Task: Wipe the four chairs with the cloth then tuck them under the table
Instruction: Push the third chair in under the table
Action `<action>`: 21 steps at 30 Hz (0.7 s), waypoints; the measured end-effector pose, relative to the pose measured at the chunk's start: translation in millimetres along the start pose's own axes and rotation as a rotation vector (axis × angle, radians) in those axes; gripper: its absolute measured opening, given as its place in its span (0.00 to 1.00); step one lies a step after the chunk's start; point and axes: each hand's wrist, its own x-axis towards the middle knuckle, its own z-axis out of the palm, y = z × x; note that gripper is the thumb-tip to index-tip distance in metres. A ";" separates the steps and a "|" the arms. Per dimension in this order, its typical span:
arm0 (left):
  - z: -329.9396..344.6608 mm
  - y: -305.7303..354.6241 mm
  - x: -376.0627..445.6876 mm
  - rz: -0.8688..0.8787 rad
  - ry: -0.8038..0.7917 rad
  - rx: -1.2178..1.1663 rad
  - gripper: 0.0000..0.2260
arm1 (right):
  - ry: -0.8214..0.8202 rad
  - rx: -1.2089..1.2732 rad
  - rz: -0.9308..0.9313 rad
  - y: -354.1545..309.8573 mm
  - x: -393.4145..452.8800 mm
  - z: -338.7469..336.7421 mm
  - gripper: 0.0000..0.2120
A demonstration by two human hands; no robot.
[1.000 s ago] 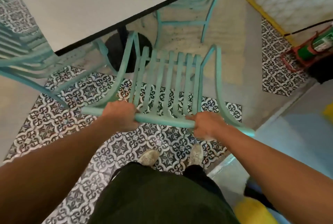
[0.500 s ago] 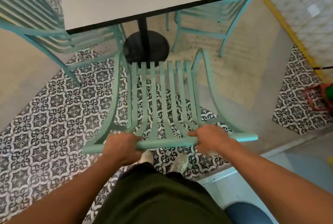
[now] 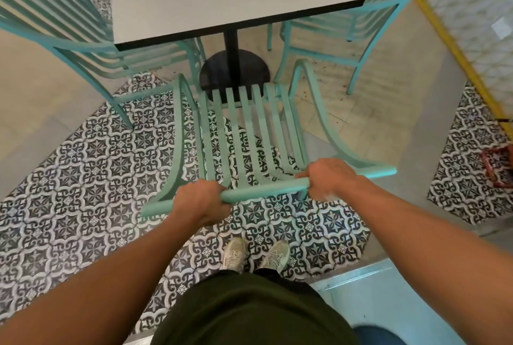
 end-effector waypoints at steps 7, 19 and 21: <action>-17.2 -6.3 35.1 -0.041 0.056 0.006 0.18 | 0.033 -0.042 -0.020 4.5 36.7 -29.0 0.21; -47.1 -5.8 89.1 -0.078 0.121 -0.005 0.20 | 0.090 -0.131 -0.032 13.9 84.1 -81.8 0.15; -50.7 -10.5 98.2 -0.079 0.112 -0.007 0.21 | 0.103 -0.144 -0.040 12.6 90.2 -89.8 0.16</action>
